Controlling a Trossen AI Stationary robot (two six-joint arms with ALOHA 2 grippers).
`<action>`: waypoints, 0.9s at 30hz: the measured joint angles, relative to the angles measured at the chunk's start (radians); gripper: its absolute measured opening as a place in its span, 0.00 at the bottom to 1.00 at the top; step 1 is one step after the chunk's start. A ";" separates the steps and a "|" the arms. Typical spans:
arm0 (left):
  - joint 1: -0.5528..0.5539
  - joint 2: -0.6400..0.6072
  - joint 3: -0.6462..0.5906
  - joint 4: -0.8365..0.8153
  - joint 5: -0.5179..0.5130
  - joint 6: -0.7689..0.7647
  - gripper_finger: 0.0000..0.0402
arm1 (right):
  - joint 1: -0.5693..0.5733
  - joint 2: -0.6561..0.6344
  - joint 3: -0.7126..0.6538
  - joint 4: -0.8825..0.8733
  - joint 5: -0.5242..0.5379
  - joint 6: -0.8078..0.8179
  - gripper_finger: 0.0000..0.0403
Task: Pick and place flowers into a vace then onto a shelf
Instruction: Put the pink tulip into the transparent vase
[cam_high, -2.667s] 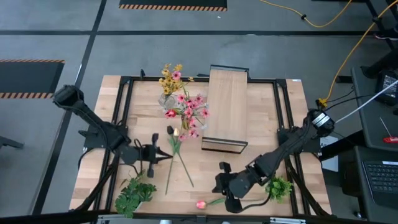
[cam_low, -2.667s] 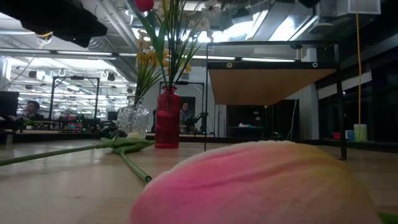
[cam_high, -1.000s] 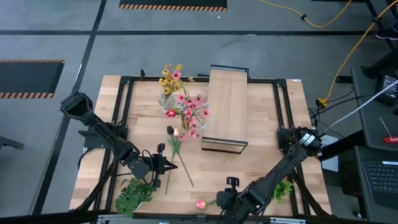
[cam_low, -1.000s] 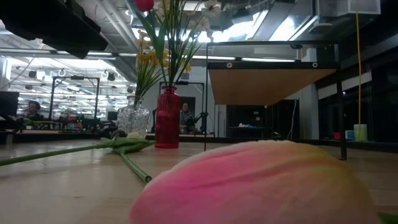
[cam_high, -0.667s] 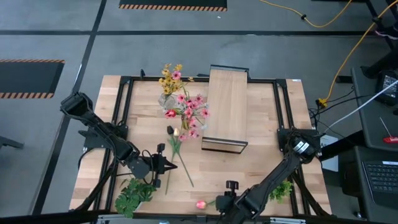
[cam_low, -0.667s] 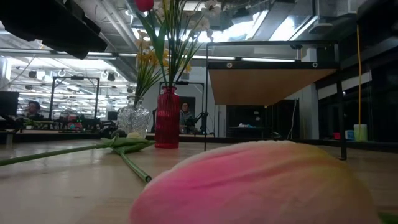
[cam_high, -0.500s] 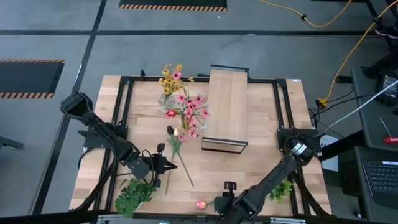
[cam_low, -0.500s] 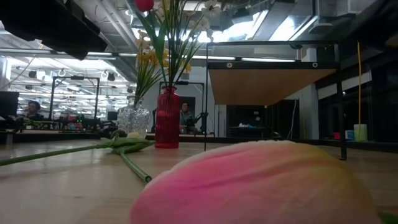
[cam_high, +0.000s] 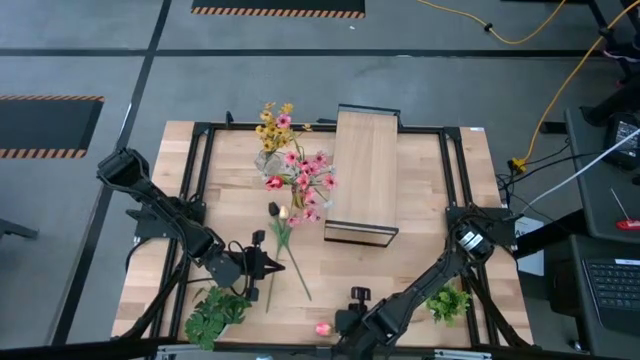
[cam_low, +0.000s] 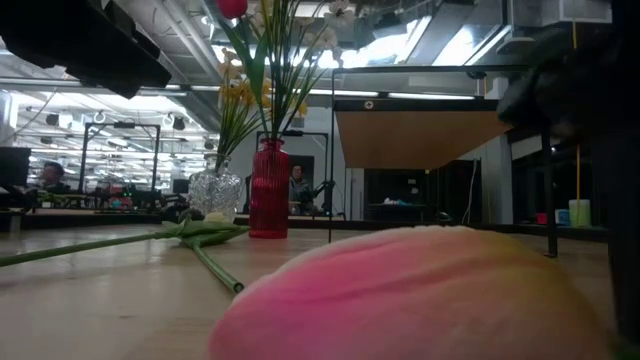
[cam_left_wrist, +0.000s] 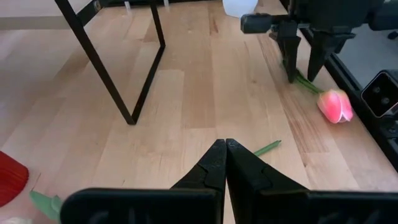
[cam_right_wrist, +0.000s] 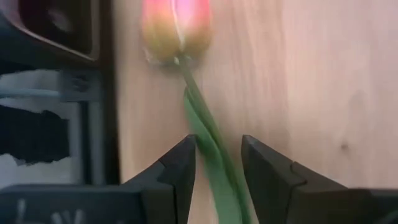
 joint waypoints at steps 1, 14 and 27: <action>0.000 0.000 0.000 -0.004 0.000 0.000 0.01 | -0.001 0.004 0.000 0.003 -0.009 -0.002 0.33; 0.000 0.000 0.000 -0.007 0.000 0.001 0.01 | -0.012 0.011 0.002 0.002 -0.027 0.009 0.16; 0.000 0.000 0.000 -0.013 0.000 0.003 0.01 | -0.052 -0.040 -0.002 -0.024 -0.097 0.002 0.01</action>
